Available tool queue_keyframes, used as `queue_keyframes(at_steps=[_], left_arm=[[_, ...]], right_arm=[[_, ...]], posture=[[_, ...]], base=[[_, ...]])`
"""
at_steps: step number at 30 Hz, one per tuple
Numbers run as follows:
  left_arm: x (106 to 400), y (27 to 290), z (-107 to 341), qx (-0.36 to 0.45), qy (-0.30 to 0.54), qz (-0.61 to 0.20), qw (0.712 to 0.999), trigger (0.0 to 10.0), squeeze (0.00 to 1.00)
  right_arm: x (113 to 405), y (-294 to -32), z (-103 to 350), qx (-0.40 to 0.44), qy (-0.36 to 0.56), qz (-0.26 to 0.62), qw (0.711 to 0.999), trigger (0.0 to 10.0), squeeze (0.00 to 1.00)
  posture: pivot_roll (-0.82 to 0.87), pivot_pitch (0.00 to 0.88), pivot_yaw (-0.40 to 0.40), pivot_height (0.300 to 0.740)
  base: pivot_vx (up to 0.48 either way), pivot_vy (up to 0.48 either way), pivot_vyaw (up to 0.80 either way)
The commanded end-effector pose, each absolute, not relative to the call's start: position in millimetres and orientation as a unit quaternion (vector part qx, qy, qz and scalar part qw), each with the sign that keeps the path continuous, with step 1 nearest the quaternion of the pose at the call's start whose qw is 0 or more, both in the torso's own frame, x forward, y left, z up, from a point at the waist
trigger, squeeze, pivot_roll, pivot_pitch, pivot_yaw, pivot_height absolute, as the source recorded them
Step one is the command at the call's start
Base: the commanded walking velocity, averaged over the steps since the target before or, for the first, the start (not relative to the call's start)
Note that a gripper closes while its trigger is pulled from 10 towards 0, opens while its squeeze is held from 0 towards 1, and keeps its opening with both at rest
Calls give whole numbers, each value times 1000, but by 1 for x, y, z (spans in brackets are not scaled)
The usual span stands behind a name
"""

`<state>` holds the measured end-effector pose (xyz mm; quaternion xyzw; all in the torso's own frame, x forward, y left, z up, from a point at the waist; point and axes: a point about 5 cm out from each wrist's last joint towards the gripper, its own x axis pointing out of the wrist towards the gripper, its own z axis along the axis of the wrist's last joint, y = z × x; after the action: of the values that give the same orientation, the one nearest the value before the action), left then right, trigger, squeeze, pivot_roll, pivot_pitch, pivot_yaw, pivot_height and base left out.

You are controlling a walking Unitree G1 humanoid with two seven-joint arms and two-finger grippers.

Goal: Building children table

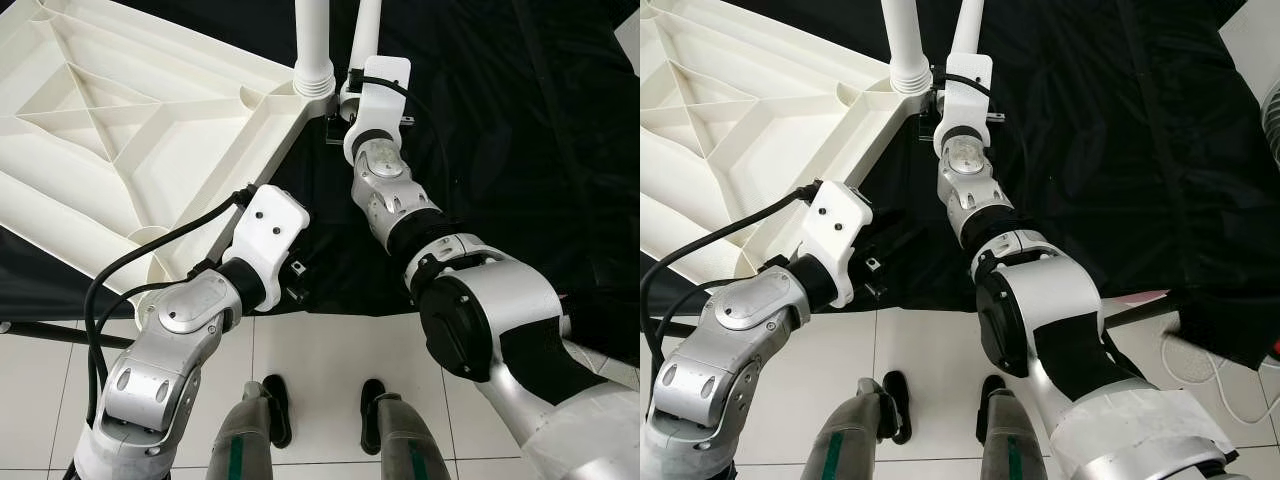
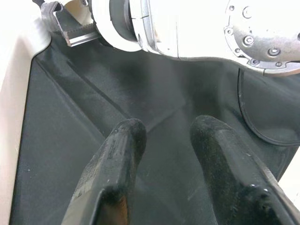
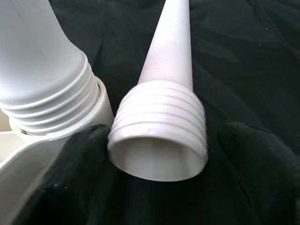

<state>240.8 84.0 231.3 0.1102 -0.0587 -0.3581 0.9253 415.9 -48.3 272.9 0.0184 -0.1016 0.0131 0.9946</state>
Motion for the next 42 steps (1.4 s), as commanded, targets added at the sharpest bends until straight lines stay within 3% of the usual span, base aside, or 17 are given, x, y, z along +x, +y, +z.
queue_keyframes(at_steps=[1,2,3,12,13,30,36,42], left_arm=[[240,87,230,108,-58,-317,940,10000,0],[240,87,230,108,-58,-317,940,10000,0],[240,87,231,108,-59,-317,940,10000,0],[241,88,231,109,-61,-314,941,10000,0],[241,88,231,110,-61,-314,941,10000,0],[254,78,236,102,-79,-325,937,10000,0],[260,76,238,106,-89,-331,933,10000,0],[265,75,241,101,-97,-338,931,10000,0]], right_arm=[[415,-43,272,9,-95,21,995,2667,0],[415,-43,272,9,-95,21,995,2667,0],[416,-45,272,8,-94,19,995,0,0],[418,-54,270,2,-89,7,996,0,0],[418,-56,268,-5,-88,4,996,10000,0],[415,-70,249,-8,-114,21,993,10000,0],[406,-78,240,-7,-167,31,985,10000,0],[388,-104,220,-6,-204,25,979,10000,0]], posture=[[177,351,89,740],[177,351,89,740],[175,351,89,740],[171,358,89,740],[155,363,93,740],[74,336,64,740],[51,312,63,740],[34,288,58,740]], base=[[0,0,0],[0,0,0],[0,0,0],[0,0,0],[0,0,0],[0,0,0],[0,0,0],[0,0,0]])
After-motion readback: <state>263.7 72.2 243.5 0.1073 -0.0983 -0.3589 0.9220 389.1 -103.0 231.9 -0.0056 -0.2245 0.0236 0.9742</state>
